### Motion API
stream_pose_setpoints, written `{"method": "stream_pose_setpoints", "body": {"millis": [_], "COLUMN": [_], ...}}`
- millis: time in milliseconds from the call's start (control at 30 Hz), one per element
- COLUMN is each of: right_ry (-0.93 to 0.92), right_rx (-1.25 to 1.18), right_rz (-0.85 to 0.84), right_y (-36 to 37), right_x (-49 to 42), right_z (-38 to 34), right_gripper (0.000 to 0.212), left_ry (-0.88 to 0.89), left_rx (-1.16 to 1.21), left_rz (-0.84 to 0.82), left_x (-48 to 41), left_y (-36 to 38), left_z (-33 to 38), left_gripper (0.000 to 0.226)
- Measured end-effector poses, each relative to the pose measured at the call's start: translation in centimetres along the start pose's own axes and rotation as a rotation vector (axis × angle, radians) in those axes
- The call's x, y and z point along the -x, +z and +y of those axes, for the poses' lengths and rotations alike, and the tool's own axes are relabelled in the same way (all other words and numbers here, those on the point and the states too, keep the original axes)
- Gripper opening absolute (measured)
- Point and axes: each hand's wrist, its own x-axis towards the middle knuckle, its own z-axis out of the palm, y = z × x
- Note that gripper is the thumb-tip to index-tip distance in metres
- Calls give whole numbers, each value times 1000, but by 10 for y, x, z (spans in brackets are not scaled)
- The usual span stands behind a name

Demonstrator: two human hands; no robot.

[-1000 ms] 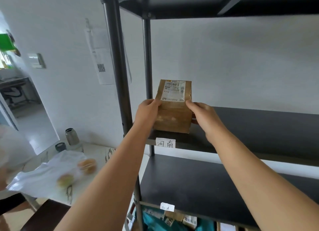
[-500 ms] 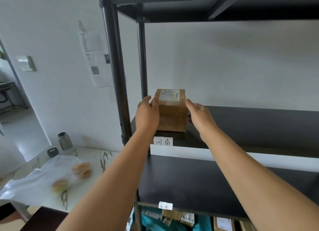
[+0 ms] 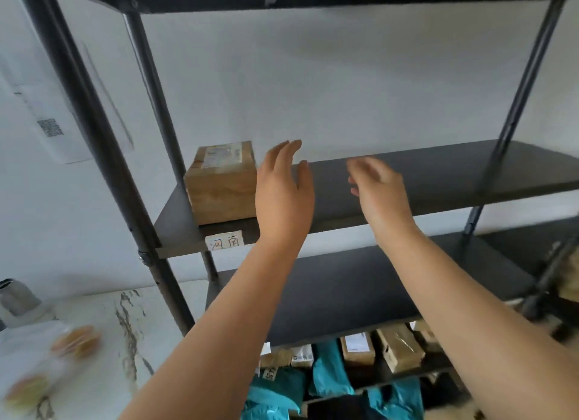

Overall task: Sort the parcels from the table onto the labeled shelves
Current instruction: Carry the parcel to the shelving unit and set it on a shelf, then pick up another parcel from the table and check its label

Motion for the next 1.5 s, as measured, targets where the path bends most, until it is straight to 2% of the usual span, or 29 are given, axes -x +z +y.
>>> {"method": "stream_pose_setpoints", "body": {"millis": [133, 267, 433, 700, 833, 1000, 1133, 1500], "right_ry": [-3, -20, 63, 219, 328, 481, 579, 767], "right_rx": [142, 265, 341, 428, 406, 401, 388, 376], "right_rz": [156, 242, 358, 507, 557, 551, 510, 359], "right_y": [-76, -142, -244, -428, -495, -551, -577, -617], "right_x": [7, 14, 21, 35, 46, 45, 24, -97], "right_z": [21, 45, 82, 139, 164, 189, 217, 311], "right_gripper": [30, 30, 33, 30, 30, 31, 39, 45], "left_ry": [27, 49, 53, -97, -166, -281, -310, -404], "left_rx": [83, 149, 191, 301, 321, 281, 231, 74], "left_rz": [-143, -283, -432, -677, -767, -829, -876, -943], "left_x": [28, 59, 112, 203, 242, 276, 289, 277], "left_y": [55, 111, 191, 326, 378, 436, 485, 647], "left_z": [34, 67, 117, 201, 231, 250, 249, 210], "left_gripper": [36, 37, 37, 39, 39, 40, 41, 42]}}
